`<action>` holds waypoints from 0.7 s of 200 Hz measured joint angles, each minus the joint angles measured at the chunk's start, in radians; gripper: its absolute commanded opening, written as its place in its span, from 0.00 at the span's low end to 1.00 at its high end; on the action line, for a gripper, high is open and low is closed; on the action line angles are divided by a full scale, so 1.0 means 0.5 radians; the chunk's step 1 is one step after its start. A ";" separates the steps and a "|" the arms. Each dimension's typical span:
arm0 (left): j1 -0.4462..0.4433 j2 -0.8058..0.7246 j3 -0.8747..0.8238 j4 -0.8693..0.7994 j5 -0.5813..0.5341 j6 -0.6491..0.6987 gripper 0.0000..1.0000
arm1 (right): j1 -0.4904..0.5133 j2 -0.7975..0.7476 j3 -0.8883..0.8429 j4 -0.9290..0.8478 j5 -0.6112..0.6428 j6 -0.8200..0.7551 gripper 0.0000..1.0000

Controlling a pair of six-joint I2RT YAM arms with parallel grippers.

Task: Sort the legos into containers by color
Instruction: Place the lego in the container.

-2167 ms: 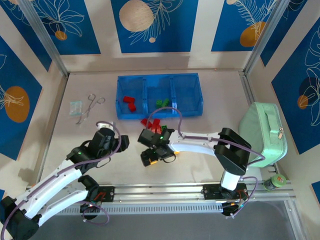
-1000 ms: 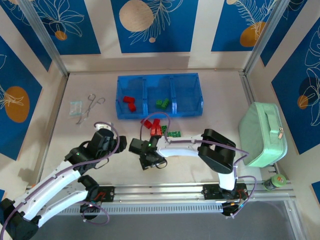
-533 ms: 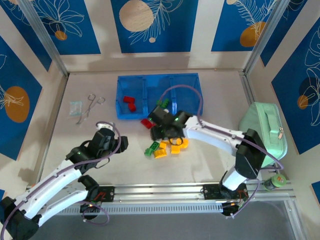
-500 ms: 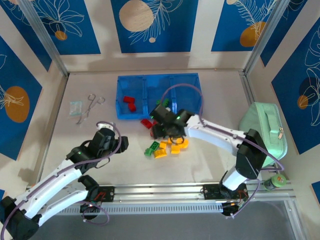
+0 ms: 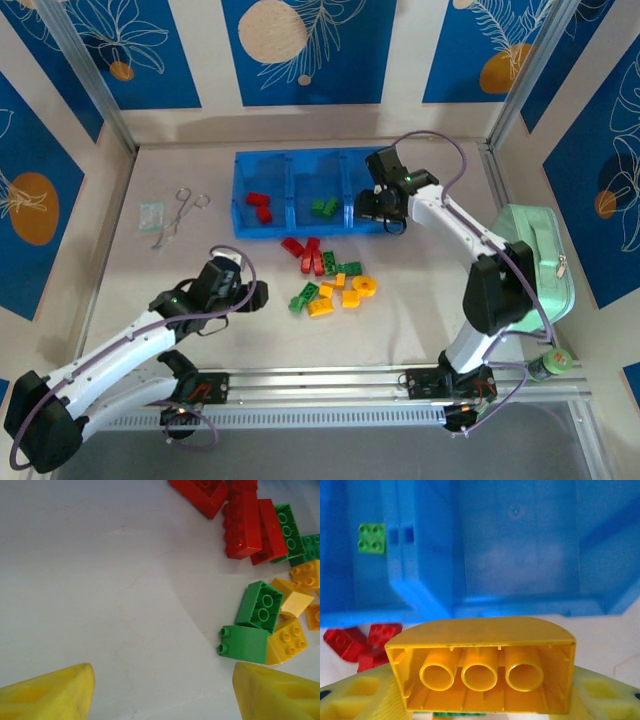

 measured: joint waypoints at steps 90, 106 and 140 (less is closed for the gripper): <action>-0.121 -0.024 -0.027 0.010 0.011 -0.001 0.73 | -0.111 0.620 0.729 -0.208 0.042 -0.075 0.87; -0.134 -0.022 -0.027 0.010 0.010 -0.001 0.73 | -0.095 0.613 0.779 -0.243 0.072 -0.072 0.88; -0.167 0.050 -0.021 0.014 0.007 0.002 0.73 | -0.024 0.476 0.687 -0.233 0.121 -0.073 0.88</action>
